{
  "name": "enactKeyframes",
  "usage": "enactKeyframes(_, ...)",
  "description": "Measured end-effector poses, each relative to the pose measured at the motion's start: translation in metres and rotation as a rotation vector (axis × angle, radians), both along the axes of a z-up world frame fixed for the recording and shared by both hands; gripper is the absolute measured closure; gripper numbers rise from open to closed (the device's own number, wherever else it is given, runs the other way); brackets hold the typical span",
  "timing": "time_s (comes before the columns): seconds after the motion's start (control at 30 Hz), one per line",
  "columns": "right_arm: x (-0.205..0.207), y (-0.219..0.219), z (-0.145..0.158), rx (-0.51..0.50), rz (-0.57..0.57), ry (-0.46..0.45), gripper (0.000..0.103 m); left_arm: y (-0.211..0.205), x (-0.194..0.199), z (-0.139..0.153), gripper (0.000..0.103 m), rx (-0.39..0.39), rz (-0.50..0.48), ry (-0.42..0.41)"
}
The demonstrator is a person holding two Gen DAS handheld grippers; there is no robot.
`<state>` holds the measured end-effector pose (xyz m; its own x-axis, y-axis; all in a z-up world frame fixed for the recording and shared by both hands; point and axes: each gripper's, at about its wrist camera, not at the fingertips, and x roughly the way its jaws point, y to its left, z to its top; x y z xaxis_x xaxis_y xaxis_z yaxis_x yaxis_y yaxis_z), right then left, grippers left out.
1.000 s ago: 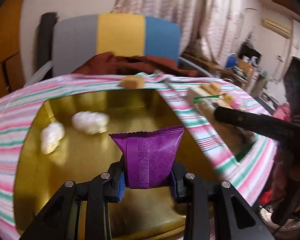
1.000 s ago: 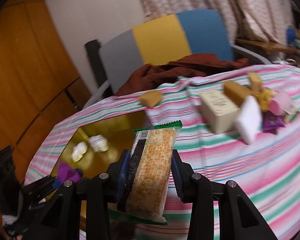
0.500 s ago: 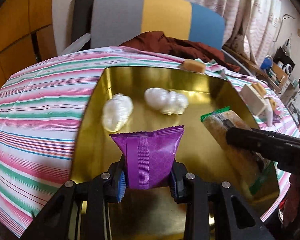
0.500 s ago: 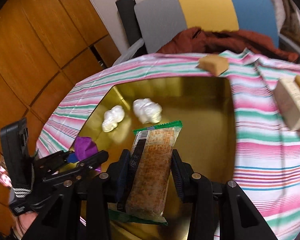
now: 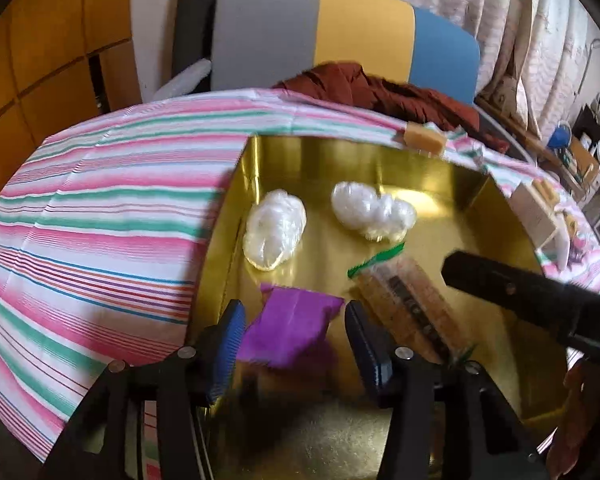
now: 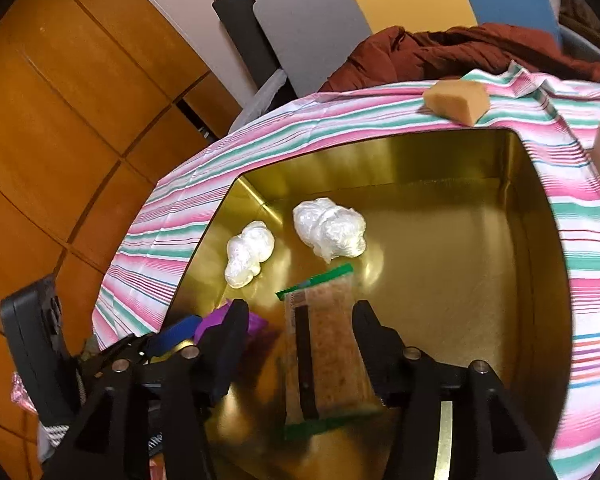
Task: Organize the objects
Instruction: 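Carry both packets over the tray and release them inside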
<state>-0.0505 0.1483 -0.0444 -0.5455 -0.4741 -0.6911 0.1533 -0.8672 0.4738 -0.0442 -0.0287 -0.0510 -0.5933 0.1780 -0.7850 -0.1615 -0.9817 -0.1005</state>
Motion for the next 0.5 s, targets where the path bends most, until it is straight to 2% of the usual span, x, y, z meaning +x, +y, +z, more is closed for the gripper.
enactKeyframes(0.07, 0.004, 0.005, 0.002, -0.003, -0.013, 0.006, 0.047, -0.002, 0.004, 0.006, 0.045, 0.019, 0.024, 0.025)
enactKeyframes(0.23, 0.011, 0.014, -0.001, -0.012, -0.028, -0.011, 0.045, -0.004, 0.011, 0.016, 0.043, 0.05, 0.064, 0.057)
enactKeyframes(0.5, 0.02, 0.018, 0.003, -0.009, -0.031, 0.007, 0.045, 0.003, 0.018, 0.017, 0.043, 0.091, 0.066, 0.044)
